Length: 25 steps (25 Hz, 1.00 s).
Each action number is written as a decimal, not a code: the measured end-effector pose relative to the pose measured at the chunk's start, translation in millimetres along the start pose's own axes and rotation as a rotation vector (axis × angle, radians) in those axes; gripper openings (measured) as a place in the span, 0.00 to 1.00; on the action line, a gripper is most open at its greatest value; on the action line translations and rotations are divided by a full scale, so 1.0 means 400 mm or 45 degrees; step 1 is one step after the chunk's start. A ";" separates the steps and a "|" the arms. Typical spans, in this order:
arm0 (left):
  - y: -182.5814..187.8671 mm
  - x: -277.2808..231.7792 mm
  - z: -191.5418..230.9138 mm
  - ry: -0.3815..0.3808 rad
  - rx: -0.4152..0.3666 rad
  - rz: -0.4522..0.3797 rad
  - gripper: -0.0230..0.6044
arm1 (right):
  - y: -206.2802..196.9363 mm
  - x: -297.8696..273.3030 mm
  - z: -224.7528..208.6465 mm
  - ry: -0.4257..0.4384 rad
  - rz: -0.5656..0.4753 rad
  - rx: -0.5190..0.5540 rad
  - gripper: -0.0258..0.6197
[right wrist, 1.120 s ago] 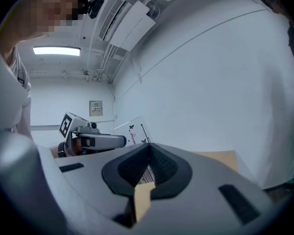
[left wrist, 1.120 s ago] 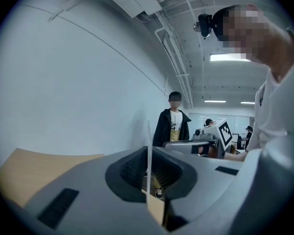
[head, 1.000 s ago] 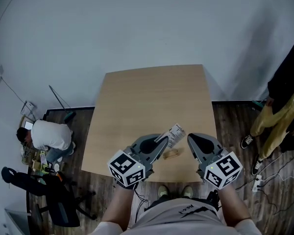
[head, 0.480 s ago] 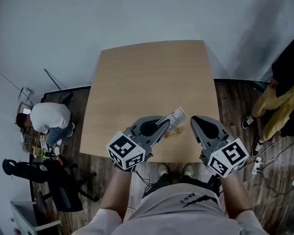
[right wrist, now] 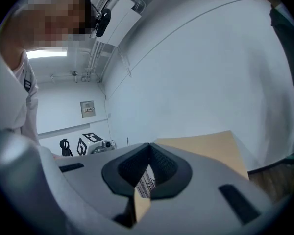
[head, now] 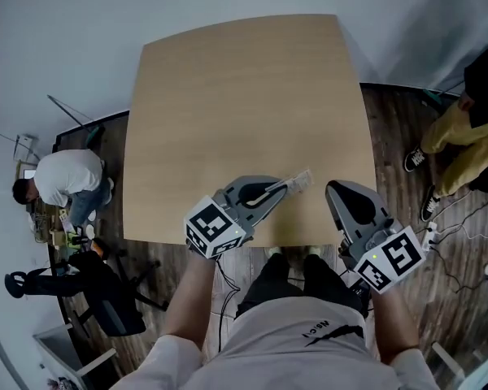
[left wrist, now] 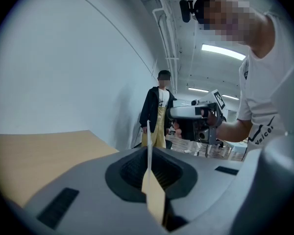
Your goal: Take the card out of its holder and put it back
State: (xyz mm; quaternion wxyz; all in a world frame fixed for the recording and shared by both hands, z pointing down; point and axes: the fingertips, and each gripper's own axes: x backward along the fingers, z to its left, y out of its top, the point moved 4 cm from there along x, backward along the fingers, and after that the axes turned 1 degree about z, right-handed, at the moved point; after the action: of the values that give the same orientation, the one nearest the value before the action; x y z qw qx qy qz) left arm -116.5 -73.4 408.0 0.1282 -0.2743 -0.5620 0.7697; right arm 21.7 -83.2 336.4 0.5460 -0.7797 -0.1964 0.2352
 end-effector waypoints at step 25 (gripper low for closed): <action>-0.318 -0.098 0.156 -0.191 0.011 0.136 0.08 | -0.202 -0.044 -0.068 -0.160 0.034 -0.113 0.06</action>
State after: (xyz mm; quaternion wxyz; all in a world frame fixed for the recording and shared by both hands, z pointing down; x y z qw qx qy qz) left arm -133.8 -100.1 551.6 0.0455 -0.2450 -0.5513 0.7962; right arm 19.1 -87.2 423.4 0.4943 -0.7895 -0.2301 0.2819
